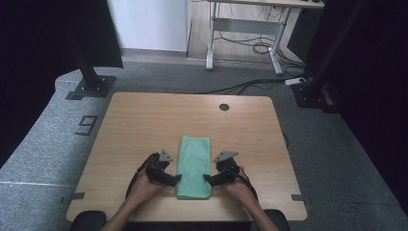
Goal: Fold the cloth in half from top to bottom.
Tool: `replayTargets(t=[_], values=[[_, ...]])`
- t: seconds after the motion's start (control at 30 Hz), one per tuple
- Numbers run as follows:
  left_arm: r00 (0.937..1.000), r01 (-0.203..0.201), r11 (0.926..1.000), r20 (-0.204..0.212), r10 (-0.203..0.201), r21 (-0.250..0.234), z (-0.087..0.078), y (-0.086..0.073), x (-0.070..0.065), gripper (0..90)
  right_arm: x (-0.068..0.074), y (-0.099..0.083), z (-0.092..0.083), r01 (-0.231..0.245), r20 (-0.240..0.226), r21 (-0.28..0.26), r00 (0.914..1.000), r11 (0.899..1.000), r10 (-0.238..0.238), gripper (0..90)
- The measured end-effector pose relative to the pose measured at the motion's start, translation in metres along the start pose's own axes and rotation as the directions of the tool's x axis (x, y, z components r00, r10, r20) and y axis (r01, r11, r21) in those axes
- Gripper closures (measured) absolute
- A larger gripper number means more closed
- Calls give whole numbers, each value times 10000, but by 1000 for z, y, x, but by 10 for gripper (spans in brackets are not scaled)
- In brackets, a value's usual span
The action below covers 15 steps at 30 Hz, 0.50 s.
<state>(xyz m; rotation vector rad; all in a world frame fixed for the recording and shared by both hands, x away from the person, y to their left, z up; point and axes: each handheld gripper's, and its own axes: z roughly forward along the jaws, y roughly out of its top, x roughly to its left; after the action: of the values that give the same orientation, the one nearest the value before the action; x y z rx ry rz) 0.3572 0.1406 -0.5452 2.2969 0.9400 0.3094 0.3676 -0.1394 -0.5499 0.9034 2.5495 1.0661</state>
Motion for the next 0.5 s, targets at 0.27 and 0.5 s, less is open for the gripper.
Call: replayTargets(t=[0.27, 0.5], values=[[9998, 51, 9979, -184, -63, -645, -6, 21, 9, 12, 2, -2, -1, 23, -54, -96, 10000, 10000, -23, 124], [9989, -14, 9998, -464, 4, -221, 8, 21, 14, 9, 1, -3, -1, 75, -57, -174, 10000, 9998, -76, 124]])
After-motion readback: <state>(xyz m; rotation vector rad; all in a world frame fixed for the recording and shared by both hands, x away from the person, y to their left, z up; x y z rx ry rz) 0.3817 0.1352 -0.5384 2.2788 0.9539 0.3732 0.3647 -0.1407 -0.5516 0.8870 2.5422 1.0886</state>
